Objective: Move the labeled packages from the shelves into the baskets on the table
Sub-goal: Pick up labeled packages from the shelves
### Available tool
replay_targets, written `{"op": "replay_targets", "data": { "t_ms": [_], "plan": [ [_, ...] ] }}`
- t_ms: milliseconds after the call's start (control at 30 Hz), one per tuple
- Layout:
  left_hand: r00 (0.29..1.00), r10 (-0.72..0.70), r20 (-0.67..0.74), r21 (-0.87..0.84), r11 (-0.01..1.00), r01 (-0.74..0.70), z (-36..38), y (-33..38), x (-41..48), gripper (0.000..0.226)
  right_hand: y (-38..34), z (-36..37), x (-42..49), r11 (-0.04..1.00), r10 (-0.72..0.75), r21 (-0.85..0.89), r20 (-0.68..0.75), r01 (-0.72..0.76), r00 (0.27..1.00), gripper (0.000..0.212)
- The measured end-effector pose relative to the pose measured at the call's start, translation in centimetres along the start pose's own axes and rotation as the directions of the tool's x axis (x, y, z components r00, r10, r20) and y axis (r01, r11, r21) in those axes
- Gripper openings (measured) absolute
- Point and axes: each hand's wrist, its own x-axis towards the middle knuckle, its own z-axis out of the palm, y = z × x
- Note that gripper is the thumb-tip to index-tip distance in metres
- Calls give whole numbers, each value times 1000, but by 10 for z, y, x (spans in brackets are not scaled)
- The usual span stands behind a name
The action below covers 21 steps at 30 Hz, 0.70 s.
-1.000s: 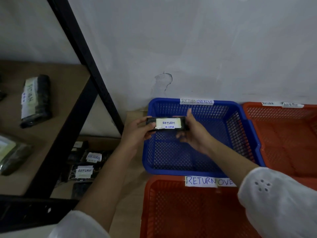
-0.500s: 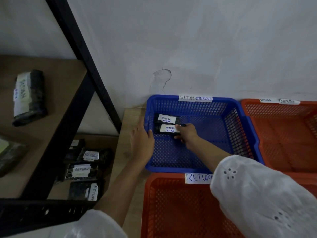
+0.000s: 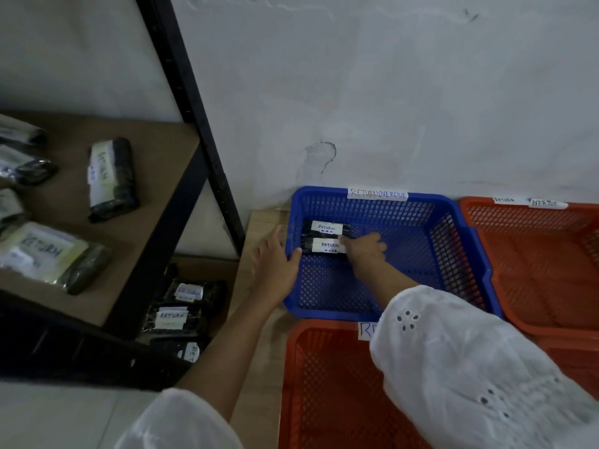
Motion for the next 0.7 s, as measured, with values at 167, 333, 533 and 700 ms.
{"op": "replay_targets", "data": {
  "t_ms": [167, 333, 533, 700],
  "plan": [
    [993, 108, -43, 11, 994, -108, -20, 14, -27, 55, 3, -29, -50, 923, -378, -110, -87, 369, 922, 62],
    [949, 314, -16, 39, 949, -313, -46, 26, -85, 46, 34, -70, -131, 728, -681, -183, -92, 660, 726, 67],
    [852, 523, -18, -23, 852, -523, -100, 31, -202, 40, 83, -102, -246, 615, -786, 44, -49, 787, 616, 60],
    [819, 564, -101, 26, 825, -565, -158, 16, -280, 41, 105, -90, -331, 531, -840, 189, -10, 826, 542, 52]
  ]
}}
